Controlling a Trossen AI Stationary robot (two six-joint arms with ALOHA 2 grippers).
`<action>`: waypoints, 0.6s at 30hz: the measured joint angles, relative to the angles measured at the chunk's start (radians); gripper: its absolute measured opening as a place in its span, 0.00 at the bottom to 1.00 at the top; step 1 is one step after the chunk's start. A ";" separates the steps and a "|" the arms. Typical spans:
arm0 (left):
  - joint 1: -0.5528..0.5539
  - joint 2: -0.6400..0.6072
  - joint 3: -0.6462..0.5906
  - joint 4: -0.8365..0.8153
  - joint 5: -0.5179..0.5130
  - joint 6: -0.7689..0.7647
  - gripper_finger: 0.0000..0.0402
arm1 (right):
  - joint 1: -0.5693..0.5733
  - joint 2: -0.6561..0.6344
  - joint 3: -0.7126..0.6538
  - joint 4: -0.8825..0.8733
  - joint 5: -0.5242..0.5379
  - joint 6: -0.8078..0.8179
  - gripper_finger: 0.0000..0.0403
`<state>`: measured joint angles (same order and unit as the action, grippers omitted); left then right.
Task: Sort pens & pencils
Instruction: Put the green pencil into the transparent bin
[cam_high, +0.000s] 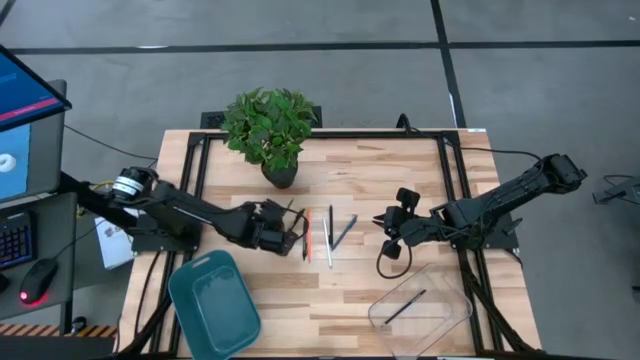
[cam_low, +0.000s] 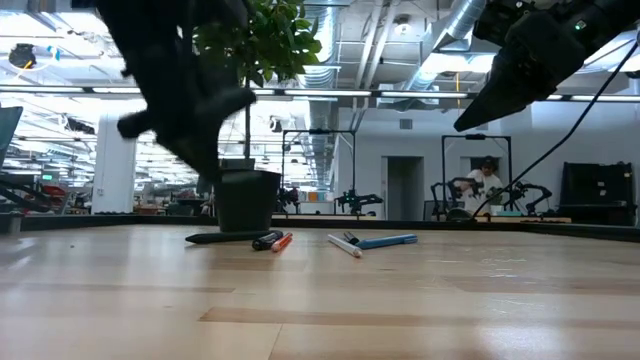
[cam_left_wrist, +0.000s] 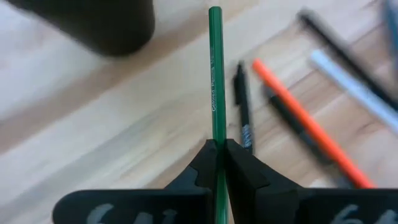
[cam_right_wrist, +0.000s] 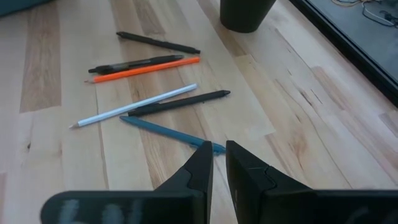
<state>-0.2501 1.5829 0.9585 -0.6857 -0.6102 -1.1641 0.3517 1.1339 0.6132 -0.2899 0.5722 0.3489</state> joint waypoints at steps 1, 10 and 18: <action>-0.011 -0.017 0.014 -0.024 -0.007 0.000 0.01 | 0.000 0.000 0.000 0.000 0.000 0.000 0.17; -0.150 -0.101 0.168 -0.163 -0.061 0.000 0.01 | 0.000 0.000 0.000 -0.004 0.000 0.002 0.17; -0.242 -0.119 0.293 -0.283 -0.183 0.016 0.01 | 0.000 0.000 0.000 -0.004 0.000 0.002 0.17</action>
<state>-0.4922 1.4642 1.2513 -0.9684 -0.7932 -1.1481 0.3518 1.1339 0.6132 -0.2943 0.5723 0.3508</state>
